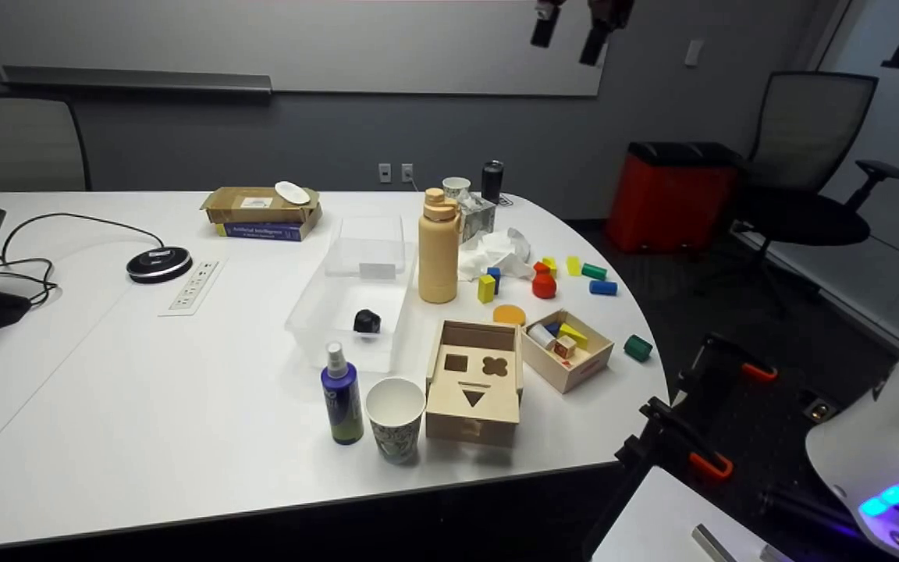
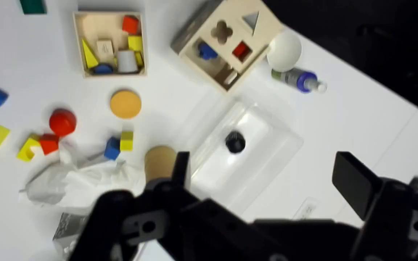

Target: Pick up the wipe and clean the basket

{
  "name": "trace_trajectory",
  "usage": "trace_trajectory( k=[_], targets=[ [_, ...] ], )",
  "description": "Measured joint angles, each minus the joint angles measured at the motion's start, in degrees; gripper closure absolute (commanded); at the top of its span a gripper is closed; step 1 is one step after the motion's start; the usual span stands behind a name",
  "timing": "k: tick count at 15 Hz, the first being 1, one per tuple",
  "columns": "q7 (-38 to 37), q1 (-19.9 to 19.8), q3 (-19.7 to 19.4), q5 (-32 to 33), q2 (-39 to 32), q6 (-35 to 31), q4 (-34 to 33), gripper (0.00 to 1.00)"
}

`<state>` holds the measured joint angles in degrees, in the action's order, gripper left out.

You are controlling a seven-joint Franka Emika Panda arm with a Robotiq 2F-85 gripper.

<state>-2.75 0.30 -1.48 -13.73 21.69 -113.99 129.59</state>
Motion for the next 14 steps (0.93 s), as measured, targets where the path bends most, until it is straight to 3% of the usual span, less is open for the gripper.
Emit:
trace_trajectory(
  k=[7, 11, 14],
  targets=[
    [0.2, -2.8, -4.2, -4.7, -24.0, -32.6, -11.0, 0.00],
    [0.2, -5.9, -4.2, -8.0, -38.8, -41.0, -20.3, 0.00],
    [-1.1, -8.9, -4.1, -8.0, -49.8, -43.1, -28.1, 0.00]
  ],
)
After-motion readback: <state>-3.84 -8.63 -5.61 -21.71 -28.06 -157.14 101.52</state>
